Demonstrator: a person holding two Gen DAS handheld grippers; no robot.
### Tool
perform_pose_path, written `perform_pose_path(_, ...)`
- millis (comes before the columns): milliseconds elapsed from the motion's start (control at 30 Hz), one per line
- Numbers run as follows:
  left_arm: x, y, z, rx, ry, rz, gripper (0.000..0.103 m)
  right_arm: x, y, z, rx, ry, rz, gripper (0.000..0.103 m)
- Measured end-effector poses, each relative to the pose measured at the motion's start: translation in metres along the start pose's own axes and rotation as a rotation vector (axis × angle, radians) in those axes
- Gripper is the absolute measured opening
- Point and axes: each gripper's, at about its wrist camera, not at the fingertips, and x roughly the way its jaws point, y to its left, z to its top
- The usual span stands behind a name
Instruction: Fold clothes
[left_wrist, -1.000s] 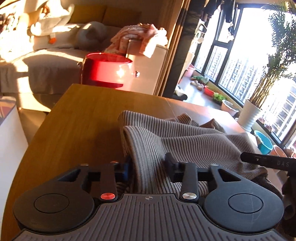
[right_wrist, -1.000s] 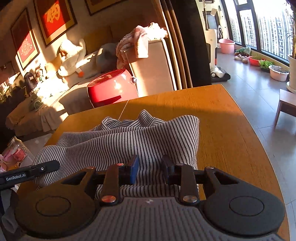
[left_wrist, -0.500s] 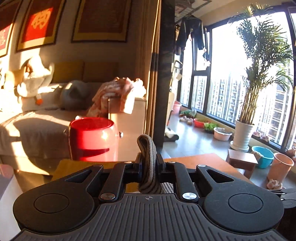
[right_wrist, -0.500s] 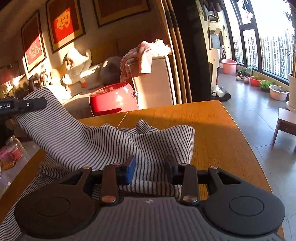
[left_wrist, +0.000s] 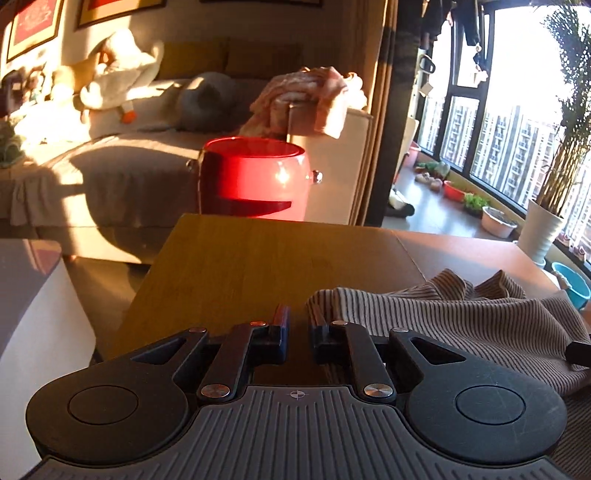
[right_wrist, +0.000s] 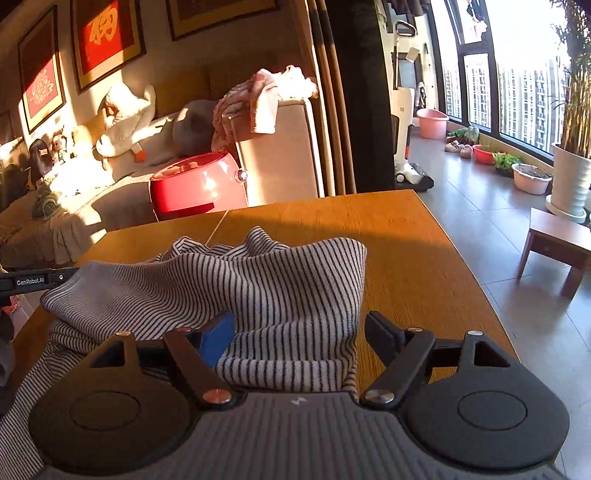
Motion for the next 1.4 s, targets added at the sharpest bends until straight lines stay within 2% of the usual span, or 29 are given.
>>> perform_pose_path(100, -0.008, 0.007, 0.001, -0.023, -0.007, -0.032, 0.013, -0.006, 0.005, 0.004, -0.058, -0.025, -0.020, 0.071)
perform_pose_path(233, -0.017, 0.015, 0.007, -0.085, -0.009, -0.082, 0.015, -0.011, 0.013, 0.020, -0.138, -0.060, -0.041, 0.071)
perform_pose_path(333, -0.022, 0.020, 0.010, -0.130, -0.008, -0.107, 0.021, -0.012, 0.017, 0.038, -0.174, -0.086, -0.039, 0.056)
perform_pose_path(400, -0.024, 0.023, 0.013, -0.160, -0.003, -0.118, 0.024, -0.009, 0.021, 0.046, -0.211, -0.075, -0.031, 0.036)
perform_pose_path(433, -0.024, 0.024, 0.015, -0.175, 0.003, -0.126, 0.027, -0.007, 0.023, 0.048, -0.228, -0.064, -0.025, 0.034)
perform_pose_path(533, -0.024, 0.026, 0.017, -0.216, 0.016, -0.153, 0.038, 0.003, 0.027, 0.047, -0.264, -0.013, -0.002, 0.033)
perform_pose_path(633, -0.026, 0.019, 0.017, -0.200, 0.015, -0.162, 0.044, 0.028, 0.022, 0.032, -0.270, 0.079, -0.029, 0.033)
perform_pose_path(733, -0.026, 0.014, 0.015, -0.186, 0.016, -0.168, 0.050, 0.031, 0.013, 0.018, -0.251, 0.032, -0.030, 0.037)
perform_pose_path(867, -0.025, 0.010, 0.014, -0.192, 0.019, -0.172, 0.053, 0.031, 0.007, 0.018, -0.217, 0.029, -0.027, 0.038)
perform_pose_path(933, -0.023, 0.007, 0.012, -0.186, 0.027, -0.177, 0.059, 0.030, 0.008, 0.017, -0.218, 0.026, -0.030, 0.041)
perform_pose_path(1067, -0.020, -0.001, 0.007, -0.171, 0.045, -0.193, 0.061, 0.029, 0.008, 0.016, -0.214, 0.022, -0.031, 0.042)
perform_pose_path(1200, -0.017, -0.010, 0.003, -0.137, 0.056, -0.190, 0.053, 0.029, 0.007, 0.016, -0.211, 0.021, -0.027, 0.043)
perform_pose_path(1267, -0.015, -0.014, 0.000, -0.106, 0.061, -0.181, 0.045, 0.029, 0.006, 0.016, -0.209, 0.020, -0.026, 0.044)
perform_pose_path(1300, -0.014, -0.016, -0.002, -0.090, 0.063, -0.175, 0.036, 0.029, 0.006, 0.016, -0.208, 0.020, -0.026, 0.045)
perform_pose_path(1333, -0.014, -0.017, -0.003, -0.076, 0.058, -0.162, 0.021, 0.029, 0.006, 0.016, -0.208, 0.020, -0.025, 0.045)
perform_pose_path(1400, -0.017, -0.009, 0.000, -0.095, 0.041, -0.152, 0.015, 0.029, 0.005, 0.016, -0.206, 0.020, -0.026, 0.045)
